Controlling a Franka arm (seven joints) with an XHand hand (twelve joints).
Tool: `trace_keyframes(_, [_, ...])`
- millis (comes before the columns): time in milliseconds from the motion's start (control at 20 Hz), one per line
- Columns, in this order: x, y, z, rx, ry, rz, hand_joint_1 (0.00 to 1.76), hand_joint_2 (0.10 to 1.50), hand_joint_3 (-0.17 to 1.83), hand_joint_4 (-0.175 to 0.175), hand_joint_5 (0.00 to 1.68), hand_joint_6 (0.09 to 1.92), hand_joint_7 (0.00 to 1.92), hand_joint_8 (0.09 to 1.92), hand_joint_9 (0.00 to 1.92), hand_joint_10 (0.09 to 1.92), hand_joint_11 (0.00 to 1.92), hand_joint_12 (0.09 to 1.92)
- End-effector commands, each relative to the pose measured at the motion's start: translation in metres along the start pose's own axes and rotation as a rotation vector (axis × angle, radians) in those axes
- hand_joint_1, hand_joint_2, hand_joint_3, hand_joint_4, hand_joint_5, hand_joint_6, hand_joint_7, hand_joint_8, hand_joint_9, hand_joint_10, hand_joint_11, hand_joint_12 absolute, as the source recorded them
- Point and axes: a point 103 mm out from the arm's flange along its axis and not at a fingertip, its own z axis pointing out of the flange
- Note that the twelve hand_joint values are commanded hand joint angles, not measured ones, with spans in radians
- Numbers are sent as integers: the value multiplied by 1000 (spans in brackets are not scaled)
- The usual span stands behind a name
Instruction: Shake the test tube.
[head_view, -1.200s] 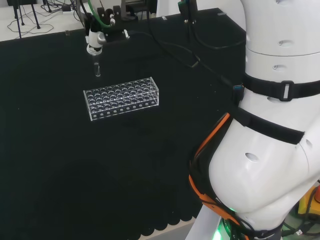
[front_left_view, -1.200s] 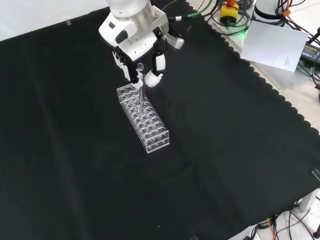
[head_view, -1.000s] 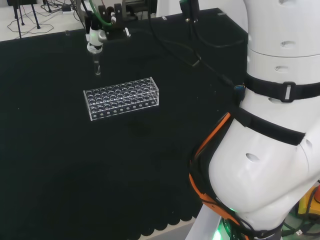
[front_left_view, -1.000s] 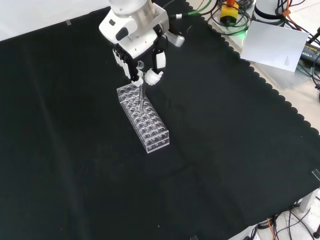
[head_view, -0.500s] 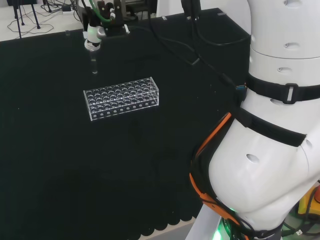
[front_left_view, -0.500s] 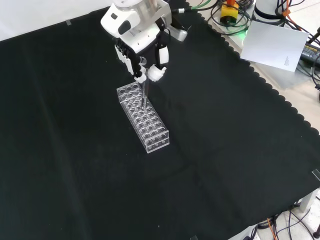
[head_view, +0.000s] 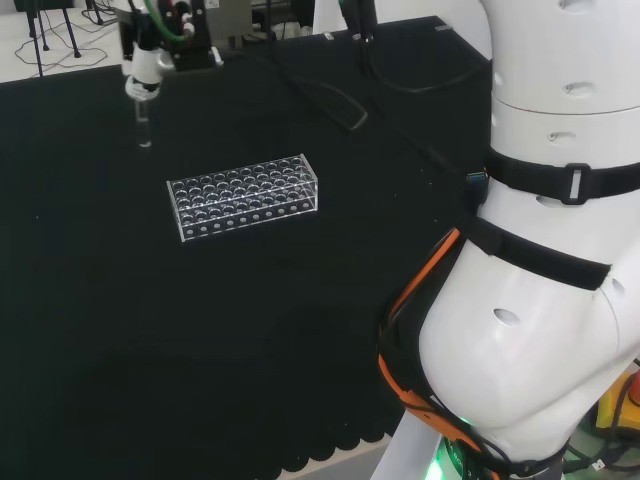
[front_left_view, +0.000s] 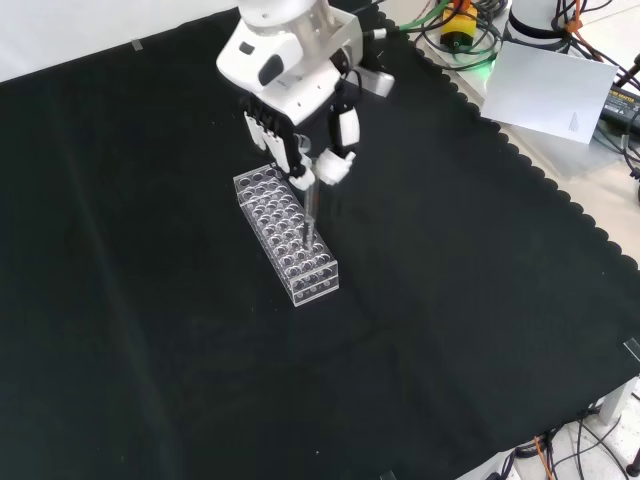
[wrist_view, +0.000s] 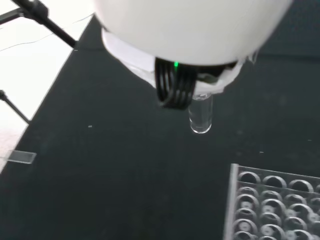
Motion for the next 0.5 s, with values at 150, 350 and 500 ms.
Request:
trace_keyframes(150, [-33, -12, 7, 17, -27, 46, 1350, 408, 947, -175, 1504, 341, 1573, 306, 1645, 708, 1407, 1013])
trace_keyframes(350, [-107, -34, 18, 21, -47, 162, 1350, 408, 947, -175, 1505, 340, 1574, 304, 1645, 708, 1407, 1013])
trace_keyframes(500, [-182, -64, 15, -6, -41, 288, 1350, 408, 947, -175, 1505, 339, 1574, 303, 1645, 707, 1407, 1012])
